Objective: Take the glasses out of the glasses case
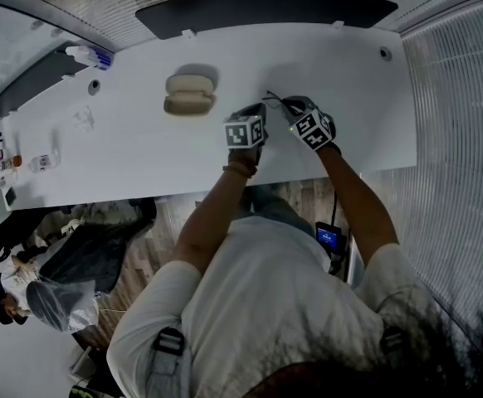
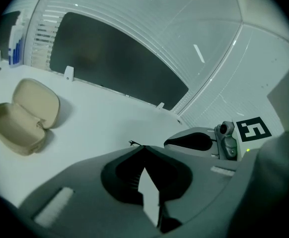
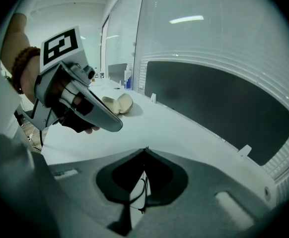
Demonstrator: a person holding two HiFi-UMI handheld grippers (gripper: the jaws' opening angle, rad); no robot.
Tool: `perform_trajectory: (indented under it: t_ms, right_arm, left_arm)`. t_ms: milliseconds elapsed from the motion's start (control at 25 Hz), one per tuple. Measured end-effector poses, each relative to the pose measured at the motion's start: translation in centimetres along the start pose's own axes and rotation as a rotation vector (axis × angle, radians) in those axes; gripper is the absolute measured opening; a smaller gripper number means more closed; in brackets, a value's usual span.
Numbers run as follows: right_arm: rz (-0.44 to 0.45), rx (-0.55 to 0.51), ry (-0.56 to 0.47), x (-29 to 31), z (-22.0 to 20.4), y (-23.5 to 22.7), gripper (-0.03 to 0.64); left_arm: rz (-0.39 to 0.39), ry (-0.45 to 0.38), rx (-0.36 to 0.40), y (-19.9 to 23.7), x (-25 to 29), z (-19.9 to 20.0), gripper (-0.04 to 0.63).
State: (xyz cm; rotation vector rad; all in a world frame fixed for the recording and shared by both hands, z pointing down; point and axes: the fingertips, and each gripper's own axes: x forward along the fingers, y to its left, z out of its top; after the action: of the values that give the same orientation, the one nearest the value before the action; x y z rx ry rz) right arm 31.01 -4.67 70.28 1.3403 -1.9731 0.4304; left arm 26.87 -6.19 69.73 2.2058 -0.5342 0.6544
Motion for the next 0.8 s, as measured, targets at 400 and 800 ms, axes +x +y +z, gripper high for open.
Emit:
perform_trajectory:
  t_ms: [400, 800]
  right_arm:
    - [-0.074, 0.136, -0.183, -4.4, 6.8, -0.6, 0.000]
    - [-0.109, 0.187, -0.427, -11.7, 16.4, 1.1, 0.000]
  left_arm:
    - [-0.016, -0.104, 0.055, -1.4, -5.0, 4.2, 0.002]
    - [-0.057, -0.294, 0.212, -3.8, -15.4, 9.5, 0.002]
